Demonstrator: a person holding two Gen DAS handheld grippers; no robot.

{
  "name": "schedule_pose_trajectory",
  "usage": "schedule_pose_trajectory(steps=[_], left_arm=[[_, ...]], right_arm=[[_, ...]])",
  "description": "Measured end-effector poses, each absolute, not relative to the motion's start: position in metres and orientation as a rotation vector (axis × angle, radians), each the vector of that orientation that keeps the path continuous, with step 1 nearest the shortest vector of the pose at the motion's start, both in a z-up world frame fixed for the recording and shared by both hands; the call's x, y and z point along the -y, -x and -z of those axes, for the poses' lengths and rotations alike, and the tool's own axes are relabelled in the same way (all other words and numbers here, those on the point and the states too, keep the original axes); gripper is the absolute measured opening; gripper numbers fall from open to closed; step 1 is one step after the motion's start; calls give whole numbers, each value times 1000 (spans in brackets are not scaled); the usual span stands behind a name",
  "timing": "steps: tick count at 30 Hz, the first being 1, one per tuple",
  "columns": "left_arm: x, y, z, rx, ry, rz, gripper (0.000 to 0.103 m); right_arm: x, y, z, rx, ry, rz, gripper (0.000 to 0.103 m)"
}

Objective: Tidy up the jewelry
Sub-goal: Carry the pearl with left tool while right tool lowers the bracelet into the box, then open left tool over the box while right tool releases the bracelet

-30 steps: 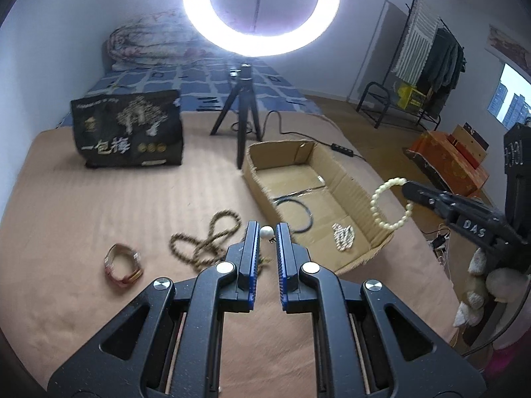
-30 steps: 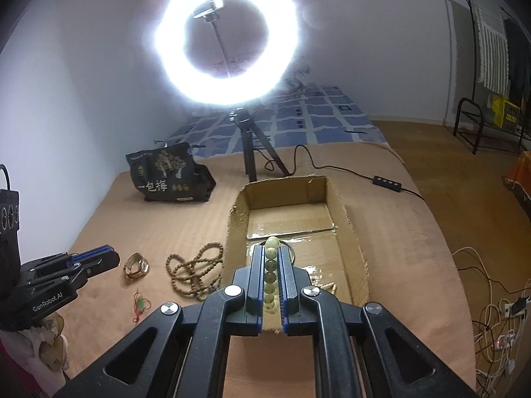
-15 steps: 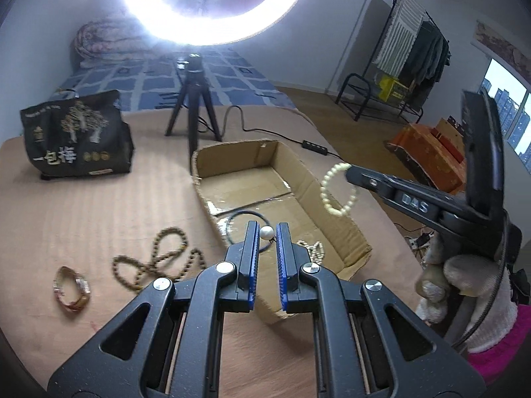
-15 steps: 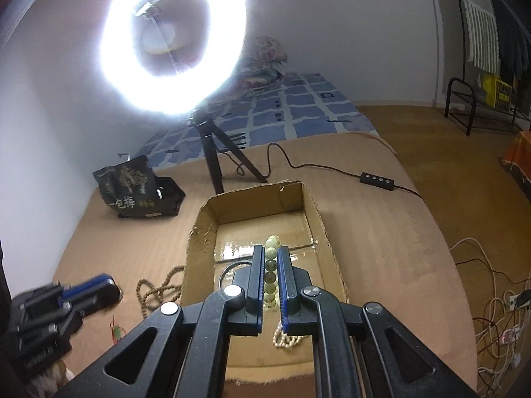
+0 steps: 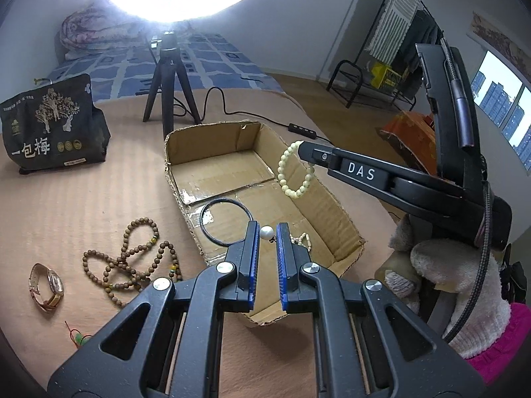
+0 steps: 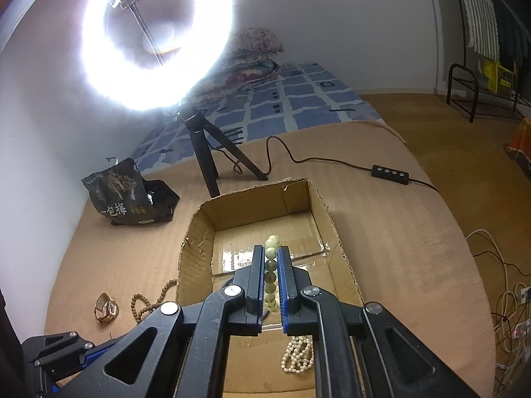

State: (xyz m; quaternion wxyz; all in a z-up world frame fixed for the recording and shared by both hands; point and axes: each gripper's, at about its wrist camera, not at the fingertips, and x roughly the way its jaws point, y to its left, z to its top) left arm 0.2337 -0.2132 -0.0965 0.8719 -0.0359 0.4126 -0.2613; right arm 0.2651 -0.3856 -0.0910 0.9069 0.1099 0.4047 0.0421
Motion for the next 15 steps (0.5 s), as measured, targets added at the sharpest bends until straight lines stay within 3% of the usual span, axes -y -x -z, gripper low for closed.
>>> schedule_pose_trajectory(steps=[10,11,12,13,15], left_arm=[[219,-235,100,-867,54,578,9],[220,-236,101,-875,51,579,9],[220,-236,101,-877,51,578,9],[220,-236,102,-880,49,577,11],[219,-236,103,-883,48,570,31]], right_arm=[[391,-266,93,-837,-248,-80,6],[392,-265,93,-835,-249,-74,12],[392,-265,92,-834,-257,-78,26],[392,-265,91,-831,-259,-78,30],[392,-264,89,-827,-251,-64,39]])
